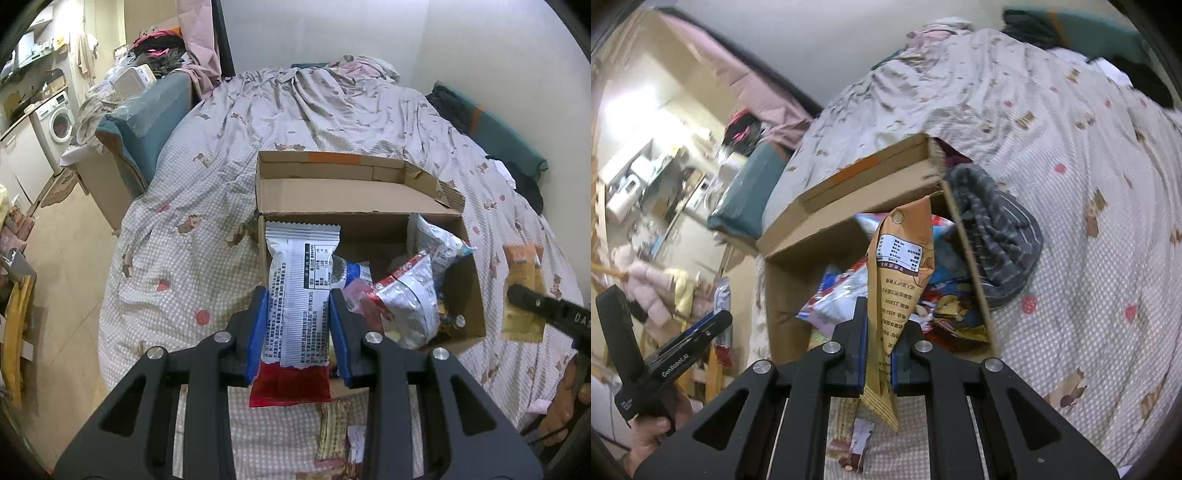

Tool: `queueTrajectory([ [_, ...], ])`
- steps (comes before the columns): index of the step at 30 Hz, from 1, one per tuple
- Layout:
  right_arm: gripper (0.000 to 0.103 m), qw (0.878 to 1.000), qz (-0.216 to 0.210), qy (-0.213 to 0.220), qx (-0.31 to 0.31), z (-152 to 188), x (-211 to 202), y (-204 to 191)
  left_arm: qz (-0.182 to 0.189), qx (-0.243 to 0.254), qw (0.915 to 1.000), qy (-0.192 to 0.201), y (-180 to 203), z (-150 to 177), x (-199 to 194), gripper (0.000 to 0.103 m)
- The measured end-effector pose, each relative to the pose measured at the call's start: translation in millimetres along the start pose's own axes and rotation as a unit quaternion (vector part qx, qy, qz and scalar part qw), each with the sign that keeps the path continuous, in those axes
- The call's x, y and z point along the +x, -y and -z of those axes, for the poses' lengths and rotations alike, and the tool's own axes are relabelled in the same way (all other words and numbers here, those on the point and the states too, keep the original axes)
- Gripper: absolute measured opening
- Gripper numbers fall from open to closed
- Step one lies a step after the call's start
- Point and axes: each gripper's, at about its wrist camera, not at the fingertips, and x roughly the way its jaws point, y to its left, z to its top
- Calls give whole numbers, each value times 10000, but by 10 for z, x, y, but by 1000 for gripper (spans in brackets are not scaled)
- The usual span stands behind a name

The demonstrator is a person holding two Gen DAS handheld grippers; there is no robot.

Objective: Organize snacks
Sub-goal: 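Carry the red-and-white bar and tan bar over the box with both tools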

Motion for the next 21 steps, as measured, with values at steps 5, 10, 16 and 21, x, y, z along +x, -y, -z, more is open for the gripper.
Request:
queueTrajectory([
  [5,9,9997,141,-185,123,63,142,152,181,-104,9997,-89,-9,91,226,28],
  [10,9,9986,416,-227,-252,66,270,57,279,-117,9994,-136,42,133,374,29],
  [16,10,9944,769,-260,-671,74,457,-35,215,-38,9997,-86,105,177,495,29],
  [21,10,9910,933,-394,-877,104,589,-54,184,-7,9998,-96,130,195,533,29],
])
